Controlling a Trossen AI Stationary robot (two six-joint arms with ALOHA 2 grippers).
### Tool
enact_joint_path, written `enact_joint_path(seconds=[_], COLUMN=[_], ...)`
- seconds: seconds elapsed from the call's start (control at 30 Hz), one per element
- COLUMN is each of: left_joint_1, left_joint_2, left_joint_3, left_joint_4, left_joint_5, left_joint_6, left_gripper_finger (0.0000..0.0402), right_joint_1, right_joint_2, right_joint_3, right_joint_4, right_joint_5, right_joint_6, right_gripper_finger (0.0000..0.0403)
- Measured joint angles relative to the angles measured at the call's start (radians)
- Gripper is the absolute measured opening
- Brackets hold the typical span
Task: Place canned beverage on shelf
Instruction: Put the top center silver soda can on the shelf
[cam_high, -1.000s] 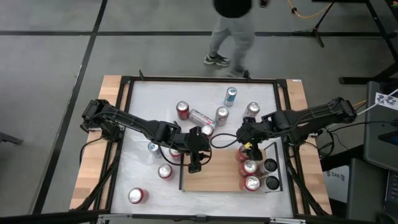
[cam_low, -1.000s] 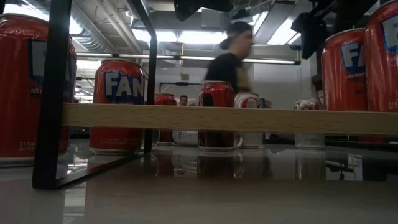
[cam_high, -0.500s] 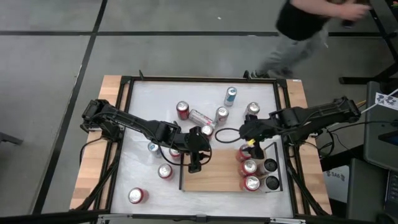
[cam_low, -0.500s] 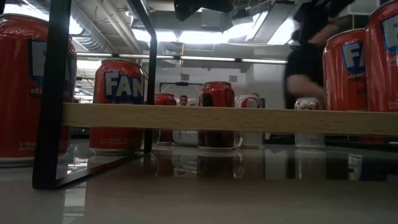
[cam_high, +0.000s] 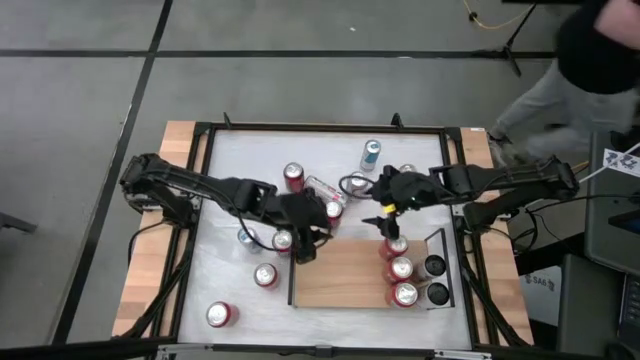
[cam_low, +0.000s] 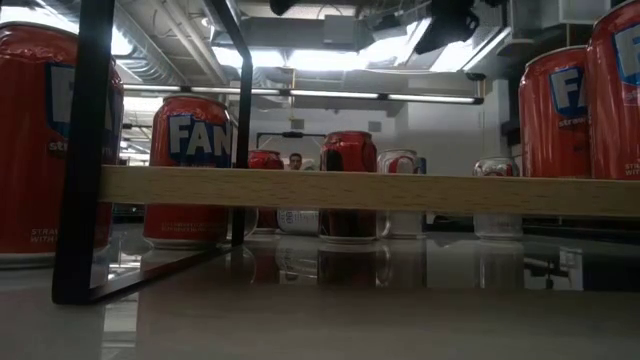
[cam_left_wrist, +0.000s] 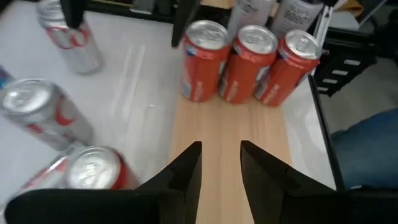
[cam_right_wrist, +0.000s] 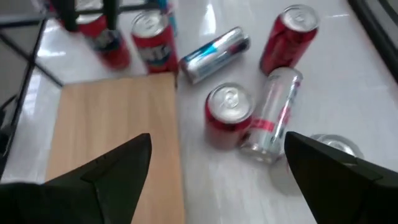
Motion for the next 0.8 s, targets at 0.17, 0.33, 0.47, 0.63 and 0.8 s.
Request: enact_joint_path(seconds=[0.17,0.33,0.47,0.63,0.8], left_joint_1=[0.039,0.072,0.096,0.107,0.107], left_joint_2=[-0.075,-0.150,-0.198,-0.230,-0.233], left_joint_3=[0.000,0.000,0.000,0.000,0.000], left_joint_4=[-0.052,-0.115,-0.159,-0.176,-0.182], left_joint_5=[0.000,-0.005,-0.014,-0.035,-0.034], left_joint_6=[0.002,0.002,0.002,0.003,0.003], left_gripper_finger=[0.0099,0.0099,0.0099,0.0099,0.0099], right_joint_1=[-0.059,-0.111,-0.163,-0.248,-0.336], right_joint_2=[0.044,0.092,0.097,0.097,0.132], right_joint_3=[0.000,0.000,0.000,0.000,0.000], right_joint_4=[0.025,0.019,0.024,0.025,0.025], right_joint_5=[-0.006,-0.020,-0.019,-0.073,-0.170], right_joint_6=[-0.001,-0.028,-0.130,-0.252,-0.339], right_gripper_finger=[0.0360,0.0360,0.0360,0.0360,0.0360])
